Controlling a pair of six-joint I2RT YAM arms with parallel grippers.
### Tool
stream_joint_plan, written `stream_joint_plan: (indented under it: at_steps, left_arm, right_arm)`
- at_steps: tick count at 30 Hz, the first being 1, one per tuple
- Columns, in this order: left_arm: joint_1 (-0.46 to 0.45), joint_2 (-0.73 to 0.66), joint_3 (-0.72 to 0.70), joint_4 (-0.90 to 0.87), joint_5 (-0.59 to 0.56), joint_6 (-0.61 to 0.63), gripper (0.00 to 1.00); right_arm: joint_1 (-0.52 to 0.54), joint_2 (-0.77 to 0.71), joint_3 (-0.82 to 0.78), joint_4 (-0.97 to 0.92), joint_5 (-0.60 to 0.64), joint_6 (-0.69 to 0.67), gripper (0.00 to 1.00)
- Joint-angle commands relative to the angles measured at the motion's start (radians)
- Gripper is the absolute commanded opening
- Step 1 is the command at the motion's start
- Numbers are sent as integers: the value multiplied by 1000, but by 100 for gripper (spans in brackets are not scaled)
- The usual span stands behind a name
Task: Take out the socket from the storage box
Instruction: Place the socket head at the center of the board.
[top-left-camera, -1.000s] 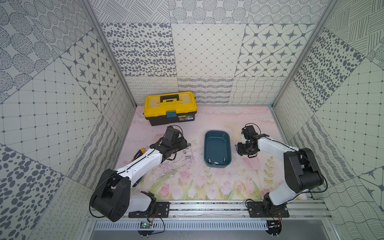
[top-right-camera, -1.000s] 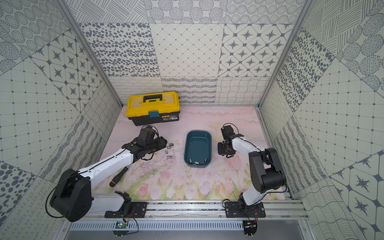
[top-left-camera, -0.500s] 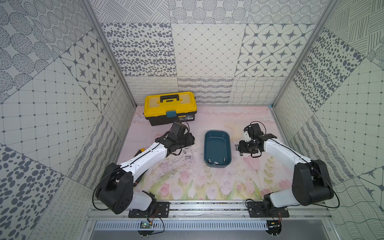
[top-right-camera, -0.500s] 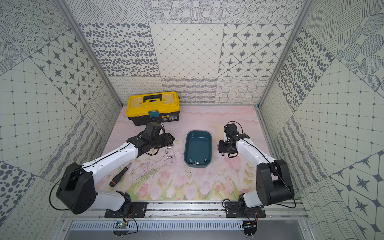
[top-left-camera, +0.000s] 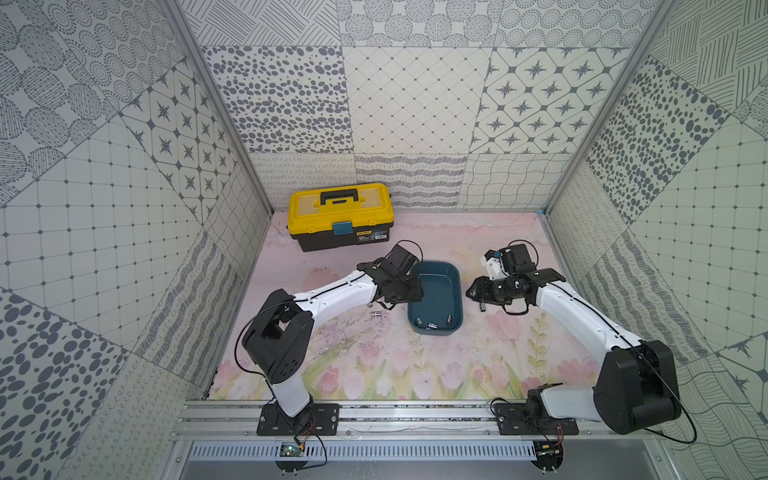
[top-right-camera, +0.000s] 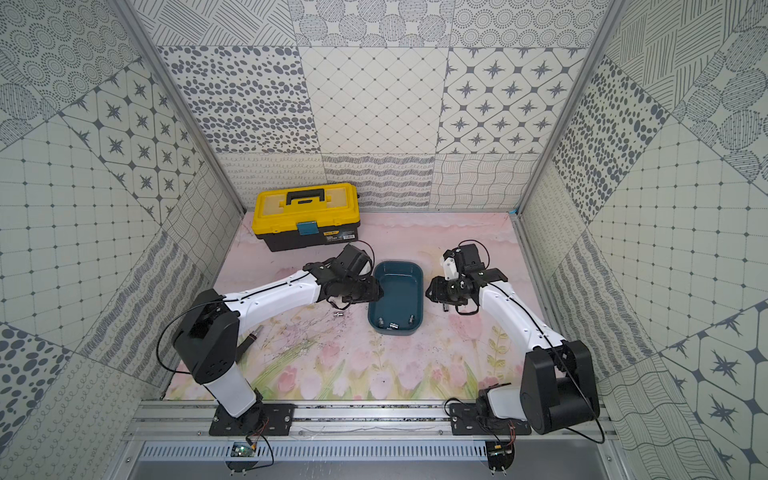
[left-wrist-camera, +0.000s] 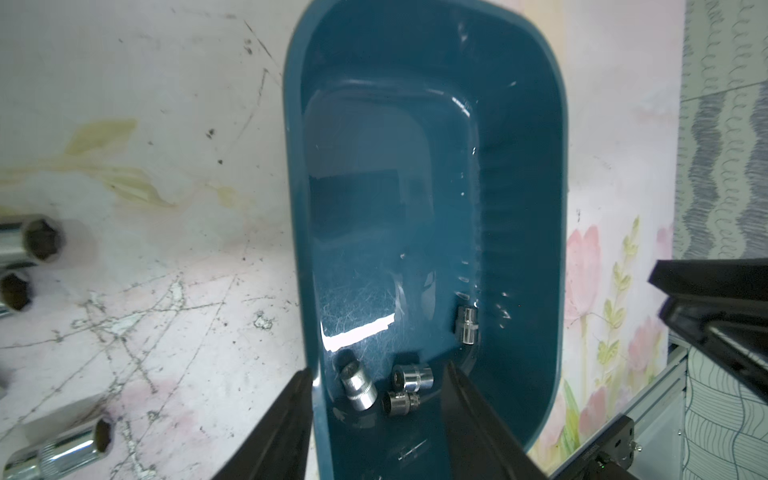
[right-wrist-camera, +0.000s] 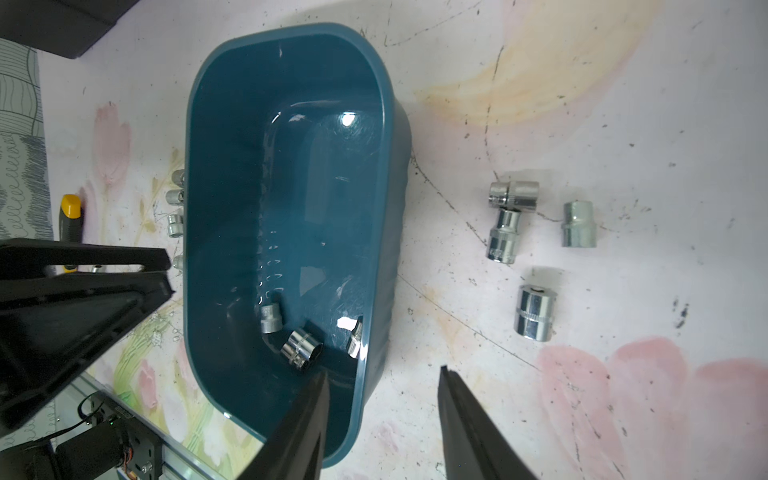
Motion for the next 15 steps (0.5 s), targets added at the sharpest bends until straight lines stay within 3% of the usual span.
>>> stream_joint_plan:
  at_steps: [1, 9, 15]
  left_arm:
    - [-24, 60, 36, -99, 5, 6, 52]
    - [-36, 75, 50, -131, -31, 11, 47]
    - [-37, 34, 80, -165, -63, 26, 52]
  right_arm:
    - [2, -22, 12, 7, -30, 12, 47]
    - [1, -20, 13, 8, -27, 5, 47]
    - [2, -7, 13, 19, -38, 7, 47]
